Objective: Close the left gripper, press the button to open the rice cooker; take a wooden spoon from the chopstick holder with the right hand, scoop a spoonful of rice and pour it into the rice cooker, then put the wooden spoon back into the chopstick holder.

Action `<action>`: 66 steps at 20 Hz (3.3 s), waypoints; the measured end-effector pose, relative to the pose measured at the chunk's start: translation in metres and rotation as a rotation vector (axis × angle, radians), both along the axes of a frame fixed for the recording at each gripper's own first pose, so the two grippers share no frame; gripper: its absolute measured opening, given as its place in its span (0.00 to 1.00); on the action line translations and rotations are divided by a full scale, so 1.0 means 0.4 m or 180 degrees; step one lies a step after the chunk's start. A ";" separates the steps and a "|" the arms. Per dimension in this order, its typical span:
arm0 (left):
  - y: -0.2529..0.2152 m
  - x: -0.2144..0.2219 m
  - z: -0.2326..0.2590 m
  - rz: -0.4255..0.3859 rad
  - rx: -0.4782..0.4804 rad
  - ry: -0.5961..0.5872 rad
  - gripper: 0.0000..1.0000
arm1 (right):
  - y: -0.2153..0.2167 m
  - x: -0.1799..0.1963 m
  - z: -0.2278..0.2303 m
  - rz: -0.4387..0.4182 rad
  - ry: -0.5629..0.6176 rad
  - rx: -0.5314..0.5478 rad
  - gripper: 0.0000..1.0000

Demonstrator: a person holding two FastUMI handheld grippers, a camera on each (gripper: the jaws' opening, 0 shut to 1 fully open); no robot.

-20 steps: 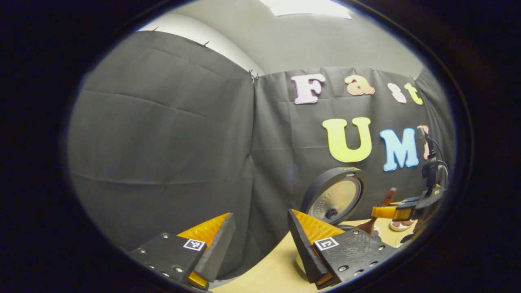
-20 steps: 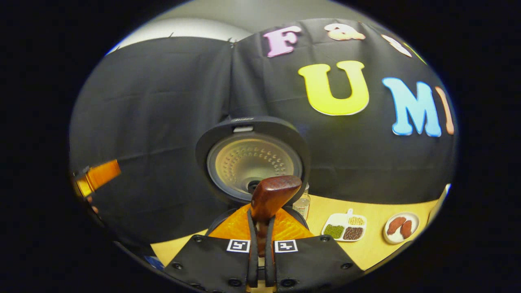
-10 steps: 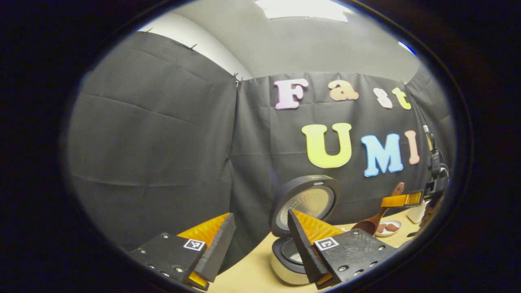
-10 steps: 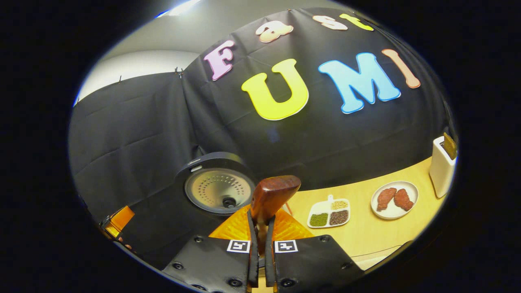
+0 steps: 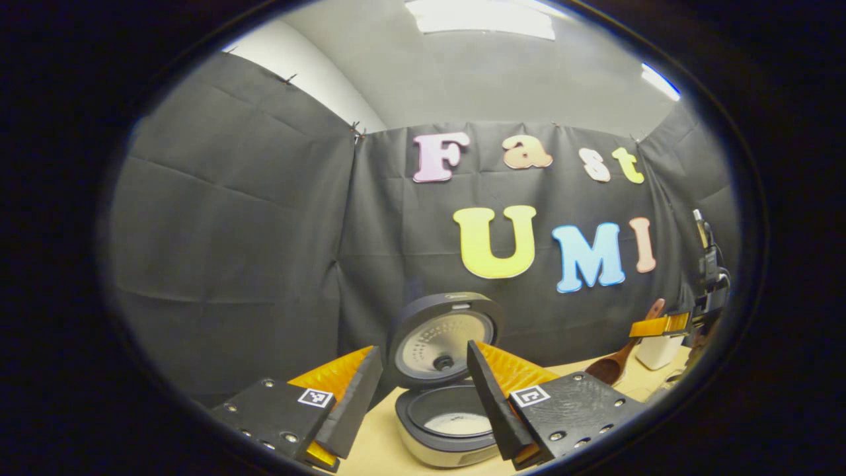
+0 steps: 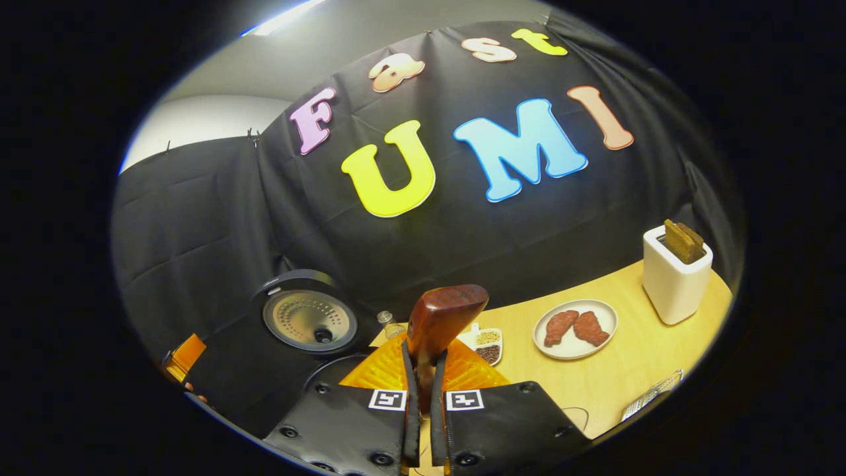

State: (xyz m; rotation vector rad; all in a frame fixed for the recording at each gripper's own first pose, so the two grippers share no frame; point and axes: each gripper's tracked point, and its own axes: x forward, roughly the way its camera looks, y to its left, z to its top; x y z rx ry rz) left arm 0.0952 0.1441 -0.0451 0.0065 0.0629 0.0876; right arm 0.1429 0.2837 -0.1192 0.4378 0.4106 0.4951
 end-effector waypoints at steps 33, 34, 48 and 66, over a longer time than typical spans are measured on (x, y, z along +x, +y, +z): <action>-0.436 0.005 0.048 -0.0706 0.0029 -0.0072 0.81 | -0.710 -0.134 -0.275 -0.1152 0.0565 -0.0595 0.08; -0.434 0.001 0.050 -0.0692 0.0041 -0.0065 0.81 | -0.708 -0.138 -0.295 -0.1131 0.0615 -0.0613 0.08; -0.341 0.037 0.072 -0.0446 0.0116 -0.0109 0.82 | -0.749 -0.130 -0.243 -0.1243 0.0345 -0.0860 0.92; -0.082 0.548 0.092 -0.0200 0.0228 -0.0095 0.81 | -0.603 -0.143 -0.051 -0.1459 -0.0343 -0.1403 0.98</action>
